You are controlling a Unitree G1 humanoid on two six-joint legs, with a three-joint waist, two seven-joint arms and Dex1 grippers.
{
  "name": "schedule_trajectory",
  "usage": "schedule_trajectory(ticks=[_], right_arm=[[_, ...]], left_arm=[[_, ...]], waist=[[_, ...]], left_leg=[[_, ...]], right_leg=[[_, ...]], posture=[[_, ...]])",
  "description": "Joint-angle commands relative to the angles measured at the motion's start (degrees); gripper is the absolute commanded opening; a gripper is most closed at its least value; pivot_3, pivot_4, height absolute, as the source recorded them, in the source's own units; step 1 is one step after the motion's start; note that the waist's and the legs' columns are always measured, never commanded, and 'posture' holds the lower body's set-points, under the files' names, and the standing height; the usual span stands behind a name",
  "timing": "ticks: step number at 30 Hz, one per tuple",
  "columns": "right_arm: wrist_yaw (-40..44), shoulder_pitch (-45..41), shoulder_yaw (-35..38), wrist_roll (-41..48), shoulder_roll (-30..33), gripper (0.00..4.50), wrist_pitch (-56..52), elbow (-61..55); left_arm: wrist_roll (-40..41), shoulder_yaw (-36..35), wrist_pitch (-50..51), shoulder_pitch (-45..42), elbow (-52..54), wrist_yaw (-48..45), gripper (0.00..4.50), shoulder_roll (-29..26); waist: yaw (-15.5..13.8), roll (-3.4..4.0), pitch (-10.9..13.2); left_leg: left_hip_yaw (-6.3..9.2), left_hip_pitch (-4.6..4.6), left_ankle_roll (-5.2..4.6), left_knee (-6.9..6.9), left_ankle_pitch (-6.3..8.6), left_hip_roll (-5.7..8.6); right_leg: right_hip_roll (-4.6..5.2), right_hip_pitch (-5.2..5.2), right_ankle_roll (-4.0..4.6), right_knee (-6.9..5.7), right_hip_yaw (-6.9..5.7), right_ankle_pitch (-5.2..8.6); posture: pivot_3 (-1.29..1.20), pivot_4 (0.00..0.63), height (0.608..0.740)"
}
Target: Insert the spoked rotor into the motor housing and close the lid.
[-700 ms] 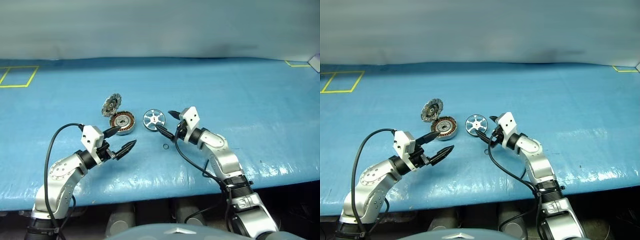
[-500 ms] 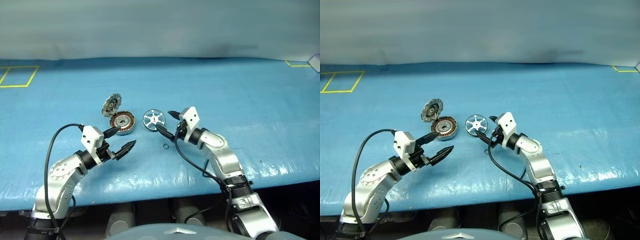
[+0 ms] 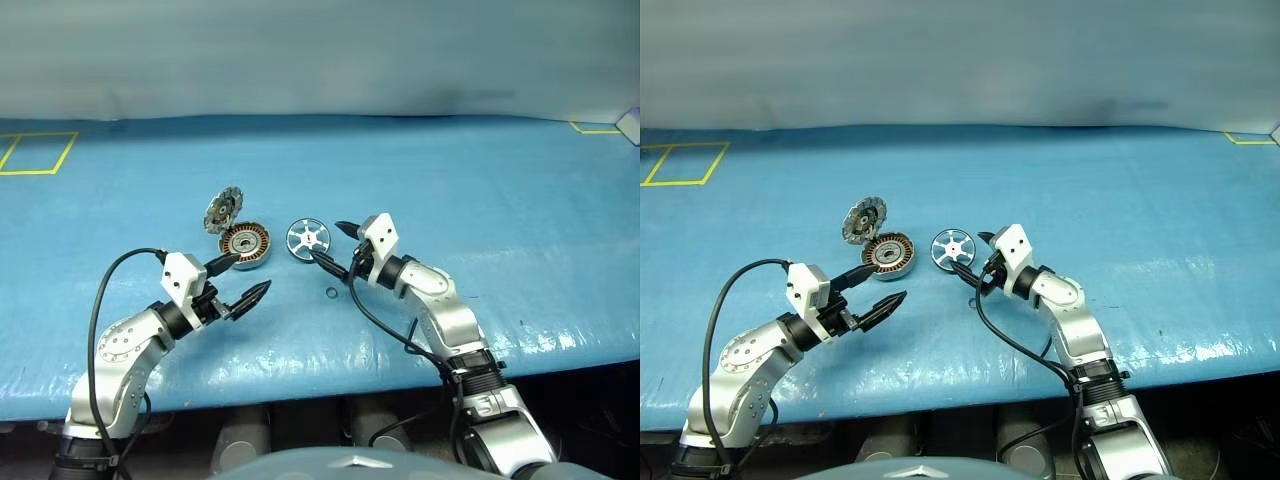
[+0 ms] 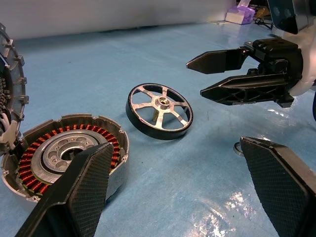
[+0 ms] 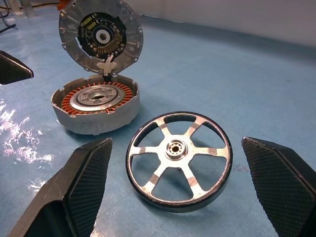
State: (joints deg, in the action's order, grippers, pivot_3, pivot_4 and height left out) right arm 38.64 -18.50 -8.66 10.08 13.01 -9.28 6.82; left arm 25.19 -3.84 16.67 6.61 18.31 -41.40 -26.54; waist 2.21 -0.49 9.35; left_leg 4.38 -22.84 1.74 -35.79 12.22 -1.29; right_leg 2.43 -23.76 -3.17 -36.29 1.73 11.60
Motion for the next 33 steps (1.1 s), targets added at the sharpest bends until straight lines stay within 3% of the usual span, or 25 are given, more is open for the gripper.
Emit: schedule_trajectory(ticks=[1,14,22,28,33], right_arm=[[0.2,-1.0,0.2,0.3,-0.2,4.48,1.0,-0.9],[0.7,-1.1,-0.1,-0.1,0.0,4.48,1.1,-0.6],[4.4,-3.1,-4.1,-3.0,2.9,4.48,1.1,-2.5],[5.4,-5.0,-6.2,-5.4,4.3,4.48,1.6,-2.6],[4.7,-4.0,-6.2,-5.3,3.9,4.48,2.0,-3.0]], left_arm=[[-0.1,0.0,-1.6,-0.1,0.6,-0.3,4.5,0.3],[-0.6,0.0,-2.2,-0.1,-0.1,-0.3,4.5,0.0],[-3.0,-0.1,-2.1,1.1,-0.8,1.0,4.5,-0.9],[-2.1,-2.6,-4.9,-0.1,0.0,3.6,4.5,1.8],[-4.9,-1.2,-3.3,-6.9,-0.5,0.3,4.5,-4.1]], waist=[[0.0,0.0,0.0],[0.0,0.0,0.0],[0.0,0.0,0.0],[-0.1,0.0,0.0],[-0.3,-0.06,0.0]], left_leg=[[0.0,0.0,0.0,-0.01,0.0,0.0],[0.0,0.01,0.0,-0.06,0.0,0.0],[0.0,0.02,0.0,-0.07,0.0,0.0],[0.0,0.03,0.0,-0.12,0.0,0.0],[0.03,0.04,0.0,-0.2,0.0,0.01]], right_leg=[[0.0,0.0,0.0,-0.01,0.0,0.0],[0.0,0.0,0.0,-0.08,0.0,0.0],[0.0,0.0,0.0,-0.1,0.01,0.0],[0.0,0.01,0.0,-0.15,0.01,0.0],[-0.01,0.01,0.0,-0.29,-0.01,0.0]], posture=[[0.0,0.15,0.74],[0.0,0.15,0.74],[0.0,0.15,0.74],[0.0,0.15,0.74],[0.0,0.15,0.74]])
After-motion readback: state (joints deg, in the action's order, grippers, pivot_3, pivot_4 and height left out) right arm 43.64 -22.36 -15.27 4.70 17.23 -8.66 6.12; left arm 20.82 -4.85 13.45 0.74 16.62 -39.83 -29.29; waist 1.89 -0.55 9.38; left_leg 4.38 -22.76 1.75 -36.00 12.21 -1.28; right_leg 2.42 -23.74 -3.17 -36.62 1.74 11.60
